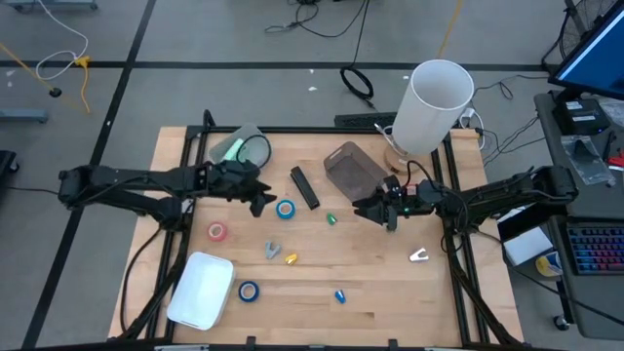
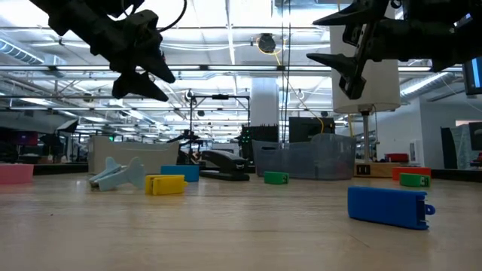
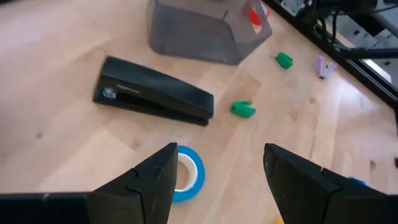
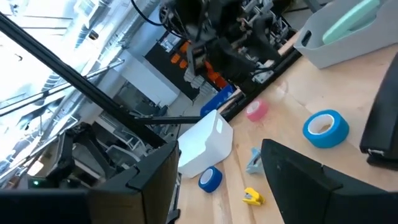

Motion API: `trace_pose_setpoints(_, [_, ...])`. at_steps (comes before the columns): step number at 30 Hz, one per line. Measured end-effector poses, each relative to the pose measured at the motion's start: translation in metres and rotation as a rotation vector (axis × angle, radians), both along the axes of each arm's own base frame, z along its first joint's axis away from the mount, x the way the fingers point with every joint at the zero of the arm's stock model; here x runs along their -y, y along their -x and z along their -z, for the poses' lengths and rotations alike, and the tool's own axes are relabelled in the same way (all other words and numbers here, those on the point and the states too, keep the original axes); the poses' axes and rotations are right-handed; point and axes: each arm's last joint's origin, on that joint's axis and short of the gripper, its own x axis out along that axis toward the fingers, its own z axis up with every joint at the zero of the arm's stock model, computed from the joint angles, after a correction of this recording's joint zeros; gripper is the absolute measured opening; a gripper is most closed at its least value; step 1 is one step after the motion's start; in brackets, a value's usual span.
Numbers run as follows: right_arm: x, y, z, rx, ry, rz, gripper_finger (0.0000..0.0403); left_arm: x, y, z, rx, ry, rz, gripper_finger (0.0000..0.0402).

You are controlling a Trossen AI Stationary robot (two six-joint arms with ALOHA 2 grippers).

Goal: Pick and place Stapler, Stapler remover, tape
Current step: Put the black stapler into the gray bin

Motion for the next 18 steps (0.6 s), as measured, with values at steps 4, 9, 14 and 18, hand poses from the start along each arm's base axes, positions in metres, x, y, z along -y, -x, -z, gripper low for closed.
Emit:
trace_pose_setpoints(4, [0.000, 0.000, -0.005, 0.054, 0.003, -0.002, 0.0223, 0.005, -0.001, 0.002, -0.014, 0.024, 0.028, 0.0234])
trace_pose_setpoints(9, [-0.004, 0.002, -0.016, 0.167, 0.016, -0.016, 0.0220, 0.008, 0.000, 0.002, -0.006, 0.085, 0.005, 0.0235])
trace_pose_setpoints(14, [-0.018, -0.003, -0.038, 0.259, 0.106, -0.049, 0.0219, 0.009, -0.001, 0.002, -0.005, 0.096, -0.006, 0.0235])
trace_pose_setpoints(18, [-0.034, -0.011, -0.061, 0.275, 0.240, -0.062, 0.0219, 0.008, 0.003, -0.004, 0.028, 0.069, -0.022, 0.0235])
